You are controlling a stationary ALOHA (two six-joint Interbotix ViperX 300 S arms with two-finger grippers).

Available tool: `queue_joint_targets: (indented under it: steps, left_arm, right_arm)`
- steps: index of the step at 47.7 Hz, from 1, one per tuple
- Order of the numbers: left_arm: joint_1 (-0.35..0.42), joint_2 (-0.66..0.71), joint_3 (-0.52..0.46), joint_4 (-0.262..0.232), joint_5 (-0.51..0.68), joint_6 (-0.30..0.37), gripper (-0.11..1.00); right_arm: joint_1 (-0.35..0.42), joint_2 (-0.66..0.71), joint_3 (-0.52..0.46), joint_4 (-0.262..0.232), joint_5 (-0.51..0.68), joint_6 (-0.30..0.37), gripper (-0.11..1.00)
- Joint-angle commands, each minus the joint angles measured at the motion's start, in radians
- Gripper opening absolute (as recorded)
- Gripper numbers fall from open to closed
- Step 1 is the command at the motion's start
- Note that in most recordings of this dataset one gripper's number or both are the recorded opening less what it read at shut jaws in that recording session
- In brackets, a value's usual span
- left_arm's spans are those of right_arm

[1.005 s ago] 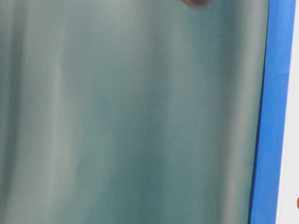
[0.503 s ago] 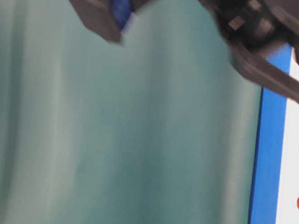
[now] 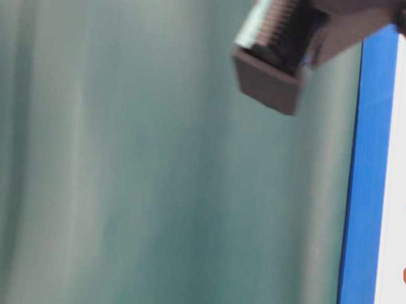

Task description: Hit the mark with a hammer.

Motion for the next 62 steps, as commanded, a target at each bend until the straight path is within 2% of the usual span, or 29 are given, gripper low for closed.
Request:
queue_joint_targets:
  steps: [1,9,14,16,26,29,43,52,62]
  left_arm:
    - [0.000,0.005,-0.008,-0.002,-0.005,-0.002,0.00]
    - [0.000,0.002,-0.005,-0.002,-0.006,-0.002,0.00]
    - [0.000,-0.002,-0.005,-0.002,-0.005,-0.008,0.00]
    - [0.000,-0.002,-0.005,-0.002,-0.005,-0.012,0.00]
    - [0.000,-0.006,-0.005,-0.002,0.012,-0.026,0.00]
    - [0.000,-0.006,-0.005,-0.002,0.015,-0.029,0.00]
    - [0.000,-0.014,-0.005,-0.002,0.015,-0.028,0.00]
    - [-0.002,-0.025,-0.005,-0.002,0.023,-0.028,0.00]
    - [0.000,-0.034,-0.005,-0.002,0.035,-0.029,0.00]
  right_arm:
    - [-0.002,0.006,-0.021,0.031,-0.014,-0.006,0.93]
    - [0.002,0.023,-0.028,0.034,-0.014,-0.014,0.92]
    - [0.006,0.020,-0.023,0.034,-0.011,-0.025,0.86]
    - [0.008,0.015,-0.017,0.034,-0.003,-0.029,0.79]
    - [0.009,-0.058,0.014,0.021,0.040,-0.052,0.19]
    - [0.009,-0.089,0.023,0.017,0.055,-0.061,0.09]
    - [0.005,-0.181,0.028,0.015,0.083,-0.121,0.10]
    - [-0.009,-0.264,0.037,0.015,0.092,-0.133,0.10]
    - [-0.017,-0.379,0.043,0.015,0.158,-0.161,0.10]
